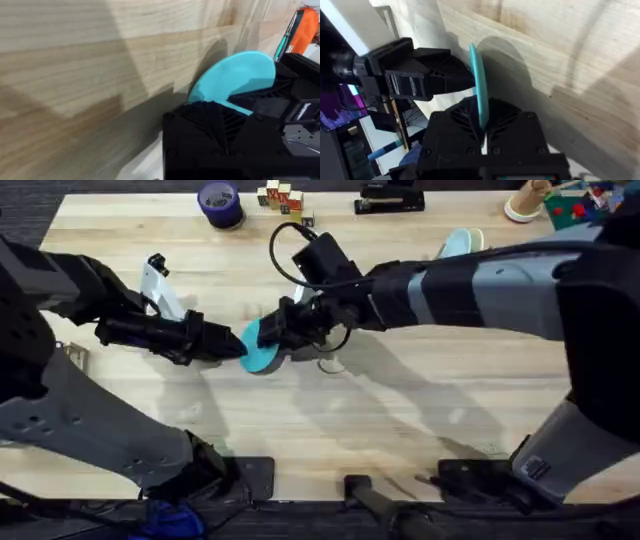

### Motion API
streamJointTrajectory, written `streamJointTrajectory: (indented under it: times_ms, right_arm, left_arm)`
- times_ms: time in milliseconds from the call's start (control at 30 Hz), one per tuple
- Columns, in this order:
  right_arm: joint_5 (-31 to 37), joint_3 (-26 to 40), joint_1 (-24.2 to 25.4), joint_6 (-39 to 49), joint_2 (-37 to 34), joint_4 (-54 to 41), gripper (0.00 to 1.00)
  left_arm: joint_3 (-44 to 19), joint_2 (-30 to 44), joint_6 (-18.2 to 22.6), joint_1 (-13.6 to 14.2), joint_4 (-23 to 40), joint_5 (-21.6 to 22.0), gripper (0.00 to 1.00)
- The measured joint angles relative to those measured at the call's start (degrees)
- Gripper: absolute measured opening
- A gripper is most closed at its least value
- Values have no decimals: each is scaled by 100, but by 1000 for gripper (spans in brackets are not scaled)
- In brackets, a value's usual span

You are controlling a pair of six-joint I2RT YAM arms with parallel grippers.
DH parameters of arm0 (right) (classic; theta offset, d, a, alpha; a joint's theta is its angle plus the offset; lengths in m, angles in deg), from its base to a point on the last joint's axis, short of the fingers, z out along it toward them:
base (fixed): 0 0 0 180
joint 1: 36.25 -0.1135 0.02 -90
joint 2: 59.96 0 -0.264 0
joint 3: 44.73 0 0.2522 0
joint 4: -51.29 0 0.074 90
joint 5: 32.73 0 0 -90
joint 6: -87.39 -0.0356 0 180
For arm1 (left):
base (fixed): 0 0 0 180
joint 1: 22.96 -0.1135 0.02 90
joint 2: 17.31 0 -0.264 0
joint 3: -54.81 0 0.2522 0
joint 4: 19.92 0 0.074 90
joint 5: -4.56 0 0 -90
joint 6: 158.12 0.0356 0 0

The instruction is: Pick up the plates from the table one by one and place each into a slot on the dish rack.

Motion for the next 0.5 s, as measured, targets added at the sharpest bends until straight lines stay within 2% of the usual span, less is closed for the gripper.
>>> streamJointTrajectory:
  times_ms: [300,500]
  right_arm:
    - [-16,0,28,61,2,0,45]
    - [-20,0,132,188,0,15,39]
  left_arm:
    - [-99,0,-17,13,113,90,38]
    - [-609,103,-36,22,320,306,40]
